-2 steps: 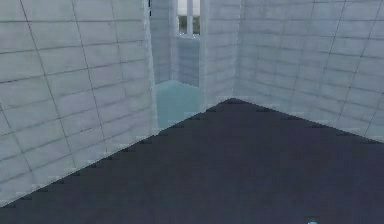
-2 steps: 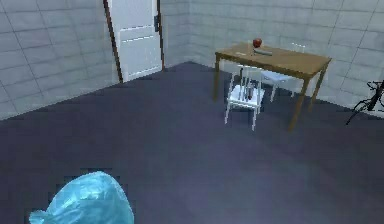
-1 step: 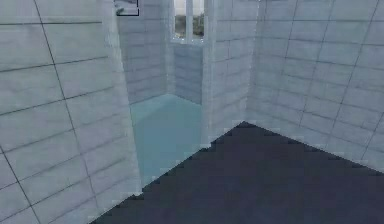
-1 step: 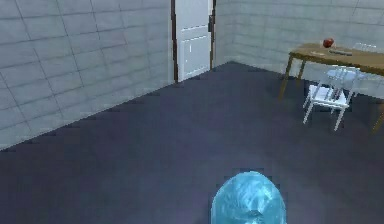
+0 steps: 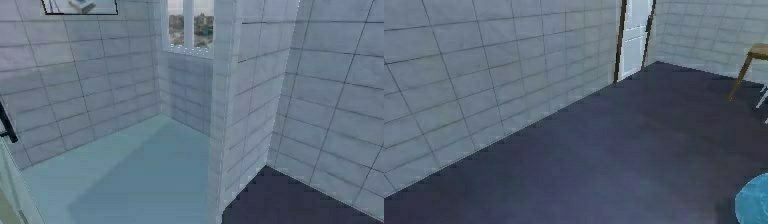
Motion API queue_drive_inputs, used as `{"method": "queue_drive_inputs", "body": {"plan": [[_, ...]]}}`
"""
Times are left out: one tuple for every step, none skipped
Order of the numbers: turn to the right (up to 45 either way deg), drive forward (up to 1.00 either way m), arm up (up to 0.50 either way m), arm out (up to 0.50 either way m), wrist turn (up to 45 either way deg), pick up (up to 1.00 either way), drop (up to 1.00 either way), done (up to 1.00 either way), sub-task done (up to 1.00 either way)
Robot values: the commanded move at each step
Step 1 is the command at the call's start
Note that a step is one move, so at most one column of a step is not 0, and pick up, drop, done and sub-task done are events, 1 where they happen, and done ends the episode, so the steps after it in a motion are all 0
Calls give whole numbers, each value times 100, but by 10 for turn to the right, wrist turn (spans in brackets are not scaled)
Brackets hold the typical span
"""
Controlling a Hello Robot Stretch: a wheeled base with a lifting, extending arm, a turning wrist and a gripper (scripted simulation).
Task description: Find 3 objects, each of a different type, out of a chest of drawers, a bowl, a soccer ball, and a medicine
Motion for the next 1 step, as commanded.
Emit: {"method": "queue_drive_inputs", "body": {"plan": [[0,50,0,0,0,0,0,0,0]]}}
